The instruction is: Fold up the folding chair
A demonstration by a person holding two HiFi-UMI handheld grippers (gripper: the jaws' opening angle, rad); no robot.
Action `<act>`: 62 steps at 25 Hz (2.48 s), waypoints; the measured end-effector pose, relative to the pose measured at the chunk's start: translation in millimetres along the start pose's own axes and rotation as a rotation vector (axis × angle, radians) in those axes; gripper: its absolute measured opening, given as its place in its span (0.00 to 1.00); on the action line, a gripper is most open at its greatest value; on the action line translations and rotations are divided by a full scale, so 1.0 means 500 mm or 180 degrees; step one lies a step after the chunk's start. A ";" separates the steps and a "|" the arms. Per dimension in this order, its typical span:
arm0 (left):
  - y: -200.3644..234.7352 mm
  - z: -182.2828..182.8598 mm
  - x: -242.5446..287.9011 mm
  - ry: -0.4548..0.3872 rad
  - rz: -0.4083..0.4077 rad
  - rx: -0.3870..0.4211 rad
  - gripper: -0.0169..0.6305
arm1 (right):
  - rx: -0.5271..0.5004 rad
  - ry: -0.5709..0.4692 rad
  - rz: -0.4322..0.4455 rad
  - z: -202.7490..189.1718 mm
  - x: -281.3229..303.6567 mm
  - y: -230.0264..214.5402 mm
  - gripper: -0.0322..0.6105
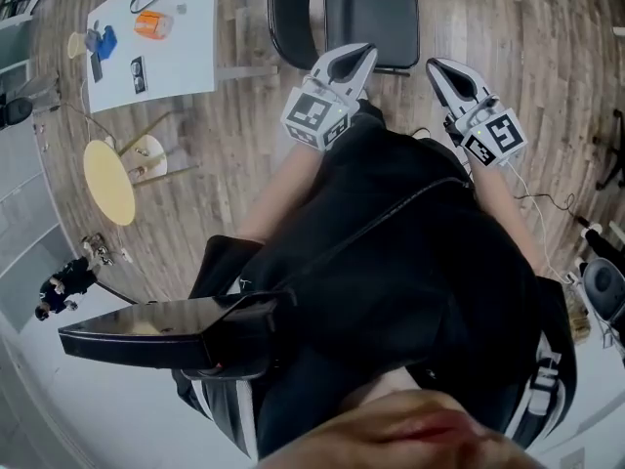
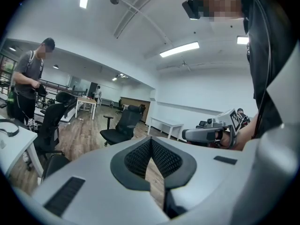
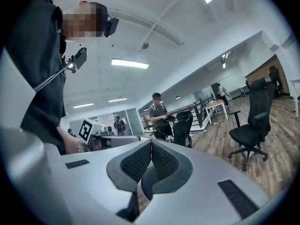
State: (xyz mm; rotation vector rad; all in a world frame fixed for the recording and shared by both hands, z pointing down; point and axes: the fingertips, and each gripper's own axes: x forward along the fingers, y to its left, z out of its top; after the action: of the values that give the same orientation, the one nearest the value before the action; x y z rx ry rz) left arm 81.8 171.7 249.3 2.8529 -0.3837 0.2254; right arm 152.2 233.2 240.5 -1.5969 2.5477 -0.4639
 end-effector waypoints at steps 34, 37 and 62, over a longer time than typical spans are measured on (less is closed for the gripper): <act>0.428 -0.386 0.185 0.1290 0.0653 -0.1106 0.15 | 0.1378 0.1229 -0.0446 -0.689 0.200 -0.596 0.07; 0.496 -0.332 0.125 0.1316 0.0926 -0.1104 0.27 | 0.1590 0.1335 -0.0413 -0.766 0.190 -0.637 0.19; 0.781 -0.504 -0.050 0.2801 0.1470 -0.1540 0.44 | 0.3507 0.1584 -0.0005 -1.189 0.191 -0.808 0.60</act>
State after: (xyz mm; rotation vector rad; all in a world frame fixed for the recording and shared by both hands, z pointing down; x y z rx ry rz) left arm -80.3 -118.8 574.5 1.9074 -0.7487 1.2129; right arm 313.4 105.2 935.6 -1.0852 1.8169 -1.9944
